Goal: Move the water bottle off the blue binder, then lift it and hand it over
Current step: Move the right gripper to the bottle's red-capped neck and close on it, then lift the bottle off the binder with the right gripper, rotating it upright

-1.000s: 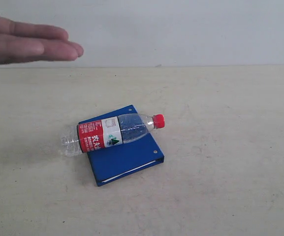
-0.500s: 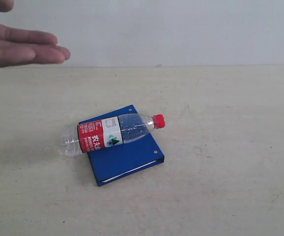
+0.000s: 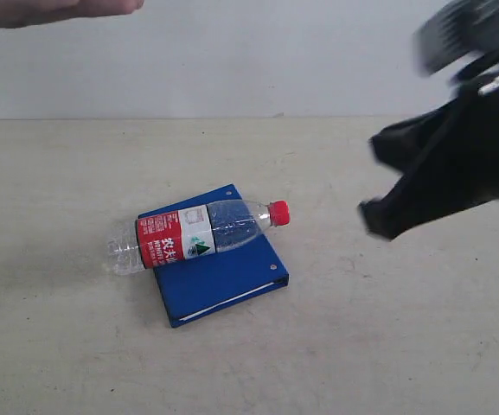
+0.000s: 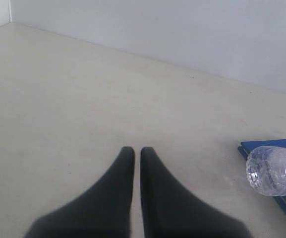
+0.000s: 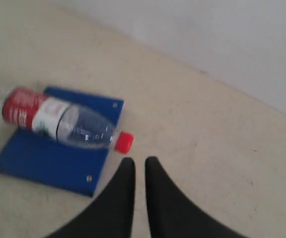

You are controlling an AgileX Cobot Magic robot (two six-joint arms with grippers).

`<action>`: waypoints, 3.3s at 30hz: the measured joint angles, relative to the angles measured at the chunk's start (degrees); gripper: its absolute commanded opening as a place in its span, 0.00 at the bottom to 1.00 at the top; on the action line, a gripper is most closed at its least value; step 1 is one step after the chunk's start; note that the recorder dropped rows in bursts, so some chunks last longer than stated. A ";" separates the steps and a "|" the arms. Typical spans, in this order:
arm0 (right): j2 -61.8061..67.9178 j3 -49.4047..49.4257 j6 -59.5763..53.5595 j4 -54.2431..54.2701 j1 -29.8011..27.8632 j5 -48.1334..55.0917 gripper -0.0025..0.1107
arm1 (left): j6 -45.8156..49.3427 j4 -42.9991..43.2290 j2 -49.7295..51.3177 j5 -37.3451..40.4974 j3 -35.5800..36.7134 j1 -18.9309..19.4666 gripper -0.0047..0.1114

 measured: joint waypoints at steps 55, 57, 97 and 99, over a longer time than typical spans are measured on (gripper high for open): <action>52.87 -32.20 -77.65 21.12 -1.85 8.37 0.63 | 0.00 0.00 0.00 0.00 0.00 0.00 0.08; 53.88 -32.20 -77.22 20.88 -1.85 6.98 0.63 | 0.00 0.00 0.00 0.00 0.00 0.00 0.08; 44.99 -32.20 -25.84 0.94 -13.18 9.94 0.02 | 0.00 0.00 0.00 0.00 0.00 -0.12 0.08; 44.43 -32.20 -25.84 1.15 -14.60 12.02 0.02 | 0.00 0.00 0.00 0.00 0.00 -0.22 0.08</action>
